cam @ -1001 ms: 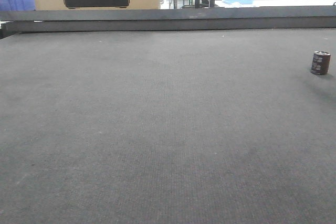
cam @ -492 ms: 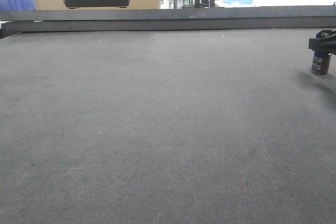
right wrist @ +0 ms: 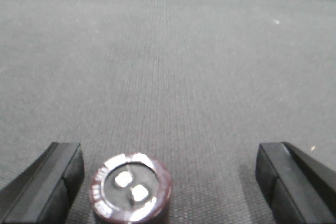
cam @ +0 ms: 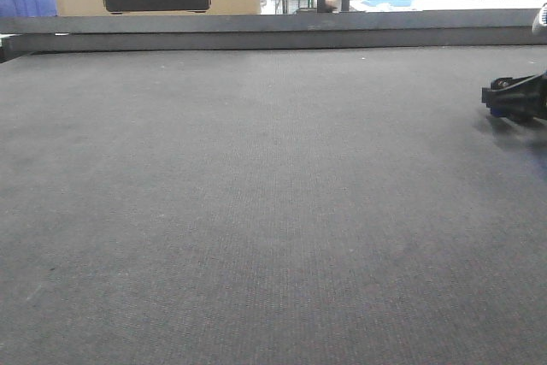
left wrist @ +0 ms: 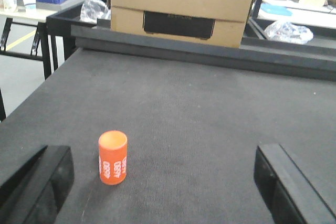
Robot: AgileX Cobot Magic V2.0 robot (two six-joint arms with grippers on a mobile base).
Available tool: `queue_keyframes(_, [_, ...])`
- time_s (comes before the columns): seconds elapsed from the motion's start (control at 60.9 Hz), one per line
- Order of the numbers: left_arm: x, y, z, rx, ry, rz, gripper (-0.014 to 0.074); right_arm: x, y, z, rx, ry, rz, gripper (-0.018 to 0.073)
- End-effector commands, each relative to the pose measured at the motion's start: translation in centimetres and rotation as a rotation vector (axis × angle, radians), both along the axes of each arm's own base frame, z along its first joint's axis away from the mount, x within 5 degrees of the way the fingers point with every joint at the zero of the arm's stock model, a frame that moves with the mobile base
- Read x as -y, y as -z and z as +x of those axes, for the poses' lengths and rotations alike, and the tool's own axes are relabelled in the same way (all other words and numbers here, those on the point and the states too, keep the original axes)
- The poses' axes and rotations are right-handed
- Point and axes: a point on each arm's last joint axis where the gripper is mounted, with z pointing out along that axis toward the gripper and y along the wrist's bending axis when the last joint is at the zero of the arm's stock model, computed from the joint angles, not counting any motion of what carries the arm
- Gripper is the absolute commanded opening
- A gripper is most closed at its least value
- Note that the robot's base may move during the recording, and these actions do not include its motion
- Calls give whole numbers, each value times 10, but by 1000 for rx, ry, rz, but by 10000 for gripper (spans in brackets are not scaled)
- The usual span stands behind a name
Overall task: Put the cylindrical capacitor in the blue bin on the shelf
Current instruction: 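Lower the right gripper over the brown capacitor and close it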
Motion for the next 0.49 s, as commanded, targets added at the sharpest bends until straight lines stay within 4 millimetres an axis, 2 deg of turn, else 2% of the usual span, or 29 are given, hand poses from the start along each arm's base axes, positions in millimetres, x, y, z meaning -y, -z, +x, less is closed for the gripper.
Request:
queue_keyframes(0.0, [1, -1, 0, -5, 6, -2, 602, 1, -1, 2, 16, -2, -3, 570])
queue_keyframes(0.066, [1, -1, 0, -5, 6, -2, 602, 1, -1, 2, 11, -2, -2, 552])
queue_keyframes(0.115, [1, -1, 0, -5, 6, -2, 602, 1, -1, 2, 6, -2, -2, 504])
queue_keyframes(0.213, [1, -1, 0, -5, 6, -2, 602, 1, -1, 2, 6, -2, -2, 346])
queue_keyframes(0.328, [0, 0, 0, -6, 1, 18, 602, 1, -1, 2, 6, -2, -2, 104])
queue_keyframes(0.476, [-1, 19, 7, -59, -7, 73, 602, 1, -13, 2, 30, -2, -4, -58])
